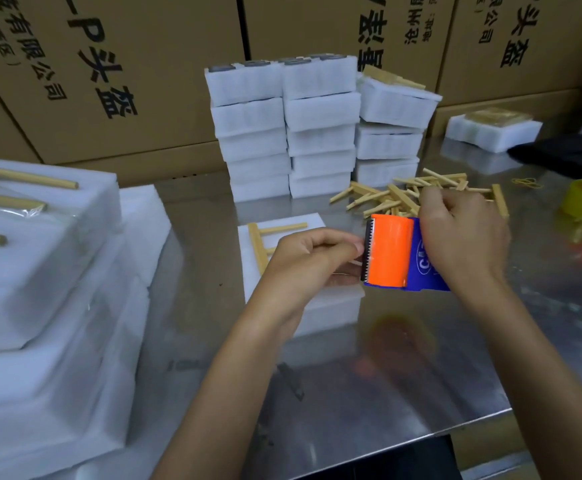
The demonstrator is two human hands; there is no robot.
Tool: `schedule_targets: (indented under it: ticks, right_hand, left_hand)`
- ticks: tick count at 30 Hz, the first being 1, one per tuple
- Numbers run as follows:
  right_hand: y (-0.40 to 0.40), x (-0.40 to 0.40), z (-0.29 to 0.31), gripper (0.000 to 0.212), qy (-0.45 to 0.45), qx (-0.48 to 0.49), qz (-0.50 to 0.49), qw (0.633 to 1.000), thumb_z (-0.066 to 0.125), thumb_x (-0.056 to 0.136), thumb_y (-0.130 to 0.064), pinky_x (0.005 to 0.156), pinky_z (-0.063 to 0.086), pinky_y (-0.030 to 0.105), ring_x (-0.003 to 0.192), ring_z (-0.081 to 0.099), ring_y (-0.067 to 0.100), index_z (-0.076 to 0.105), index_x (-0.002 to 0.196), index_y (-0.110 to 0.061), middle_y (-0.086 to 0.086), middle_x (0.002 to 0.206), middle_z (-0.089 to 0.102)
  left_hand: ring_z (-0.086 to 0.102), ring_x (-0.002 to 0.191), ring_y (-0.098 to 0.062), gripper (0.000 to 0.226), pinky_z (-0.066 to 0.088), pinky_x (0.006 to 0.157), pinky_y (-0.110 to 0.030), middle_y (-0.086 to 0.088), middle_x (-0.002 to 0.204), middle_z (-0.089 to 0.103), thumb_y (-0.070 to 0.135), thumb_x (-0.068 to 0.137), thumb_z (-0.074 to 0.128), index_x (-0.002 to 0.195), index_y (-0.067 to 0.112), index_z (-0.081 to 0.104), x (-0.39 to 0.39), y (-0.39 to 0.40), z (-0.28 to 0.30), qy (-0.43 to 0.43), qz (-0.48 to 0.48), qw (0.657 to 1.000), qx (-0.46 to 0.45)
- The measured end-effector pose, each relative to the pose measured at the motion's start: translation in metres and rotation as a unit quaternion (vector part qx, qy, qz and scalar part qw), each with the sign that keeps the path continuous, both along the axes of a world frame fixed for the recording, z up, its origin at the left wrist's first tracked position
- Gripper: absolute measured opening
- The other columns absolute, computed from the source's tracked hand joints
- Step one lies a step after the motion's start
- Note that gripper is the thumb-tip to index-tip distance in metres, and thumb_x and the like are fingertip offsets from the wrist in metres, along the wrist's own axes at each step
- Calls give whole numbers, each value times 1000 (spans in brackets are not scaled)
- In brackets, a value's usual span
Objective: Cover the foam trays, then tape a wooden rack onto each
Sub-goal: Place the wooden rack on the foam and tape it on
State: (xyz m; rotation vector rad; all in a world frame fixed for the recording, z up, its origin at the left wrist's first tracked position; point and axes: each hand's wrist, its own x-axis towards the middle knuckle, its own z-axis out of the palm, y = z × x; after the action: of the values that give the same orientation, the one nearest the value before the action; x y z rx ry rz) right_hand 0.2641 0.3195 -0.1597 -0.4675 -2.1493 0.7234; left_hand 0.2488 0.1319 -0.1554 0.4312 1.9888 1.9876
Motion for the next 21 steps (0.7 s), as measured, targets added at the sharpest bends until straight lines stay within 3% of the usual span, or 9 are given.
schedule_targets:
  ticks: [3, 7, 10, 13, 16, 19, 21]
  right_hand:
    - [5, -13, -1, 48, -87, -56, 54, 993, 35, 92, -42, 54, 28, 31, 59, 52, 20, 45, 56, -12, 5, 56, 54]
    - [10, -29, -2, 48, -230, -140, 140, 953, 35, 97, -49, 65, 39, 34, 78, 63, 28, 59, 76, -14, 14, 80, 67]
    - [10, -33, -2, 59, -195, -112, 162, 961, 34, 98, -55, 66, 42, 34, 79, 64, 24, 63, 77, -9, 14, 85, 69]
    - [11, -23, -2, 62, -139, -131, 226, 955, 31, 92, -74, 70, 42, 28, 86, 61, 4, 73, 91, -29, -12, 88, 69]
    - [18, -7, -5, 81, -254, -79, 354, 897, 44, 62, -96, 88, 45, 26, 107, 57, 1, 56, 121, -42, -16, 113, 60]
    - [28, 3, -8, 108, -294, 20, 383, 875, 82, 48, -74, 95, 47, 30, 117, 48, 1, 29, 140, -49, -24, 130, 42]
    - [30, 0, -10, 117, -307, 101, 357, 877, 90, 53, -54, 100, 42, 31, 122, 41, 5, 18, 145, -45, -21, 135, 35]
  left_hand:
    - [71, 69, -17, 12, 60, 66, -25, -10, 86, 74, 4, 96, 60, 94, 3, 73, -7, 0, 0, -29, 12, 999, 12]
    - [69, 63, -20, 13, 61, 65, -28, -13, 82, 71, 4, 96, 59, 87, 4, 69, -17, 1, -1, -47, 22, 999, -6]
    - [68, 61, -19, 11, 61, 63, -29, -11, 78, 72, 6, 95, 61, 88, 4, 68, -22, -1, -2, -73, 4, 997, 2]
    - [68, 60, -19, 7, 59, 60, -28, -9, 77, 74, 6, 93, 65, 89, 3, 70, -26, -2, -3, -74, 3, 997, 2]
    - [68, 60, -19, 6, 58, 57, -28, -10, 77, 73, 6, 93, 67, 92, 2, 70, -30, -2, -5, -81, 14, 997, 6]
    - [68, 59, -19, 6, 58, 55, -28, -9, 75, 73, 6, 93, 66, 90, 3, 69, -33, -1, -5, -90, 13, 996, 5]
    - [68, 57, -17, 7, 57, 54, -27, -9, 73, 73, 5, 94, 65, 88, 4, 69, -34, 1, -4, -86, 24, 996, 3]
